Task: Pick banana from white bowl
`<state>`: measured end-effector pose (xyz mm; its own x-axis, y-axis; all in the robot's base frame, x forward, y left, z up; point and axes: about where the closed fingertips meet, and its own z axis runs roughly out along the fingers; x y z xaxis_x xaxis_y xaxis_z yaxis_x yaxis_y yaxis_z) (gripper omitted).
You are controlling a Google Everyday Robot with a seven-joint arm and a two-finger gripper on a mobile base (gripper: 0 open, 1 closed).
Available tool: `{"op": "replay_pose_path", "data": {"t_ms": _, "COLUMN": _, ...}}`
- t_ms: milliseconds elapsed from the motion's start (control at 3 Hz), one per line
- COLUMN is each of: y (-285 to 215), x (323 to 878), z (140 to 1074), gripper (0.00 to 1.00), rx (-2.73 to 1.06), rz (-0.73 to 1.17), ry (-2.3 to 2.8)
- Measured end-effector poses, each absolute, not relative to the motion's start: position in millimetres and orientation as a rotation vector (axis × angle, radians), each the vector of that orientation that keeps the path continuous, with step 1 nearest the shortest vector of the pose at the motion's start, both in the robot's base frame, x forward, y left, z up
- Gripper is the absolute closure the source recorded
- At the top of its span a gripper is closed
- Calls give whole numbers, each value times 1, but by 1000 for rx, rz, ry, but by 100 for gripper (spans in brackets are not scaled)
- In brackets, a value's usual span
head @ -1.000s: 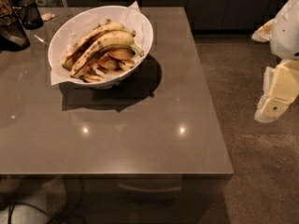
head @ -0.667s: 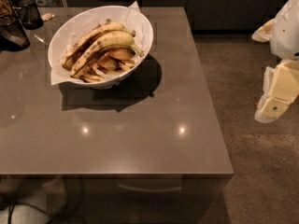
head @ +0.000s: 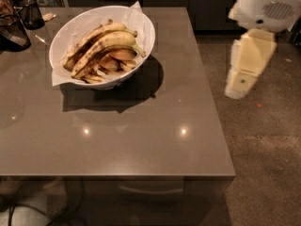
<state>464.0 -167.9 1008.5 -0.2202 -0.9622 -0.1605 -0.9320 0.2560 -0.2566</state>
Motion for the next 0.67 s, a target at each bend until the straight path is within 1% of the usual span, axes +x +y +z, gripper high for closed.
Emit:
{"op": "replay_pose_path", "data": {"t_ms": 333, "y": -96, "x": 513, "z": 1014, "gripper": 0, "rx": -1833, "rz": -277, "ry": 2221}}
{"op": "replay_pose_path", "data": {"t_ms": 667, "y": -88, "x": 520, "z": 1019, "gripper": 0, "rx": -1815, "rz": -273, "ry": 2173}}
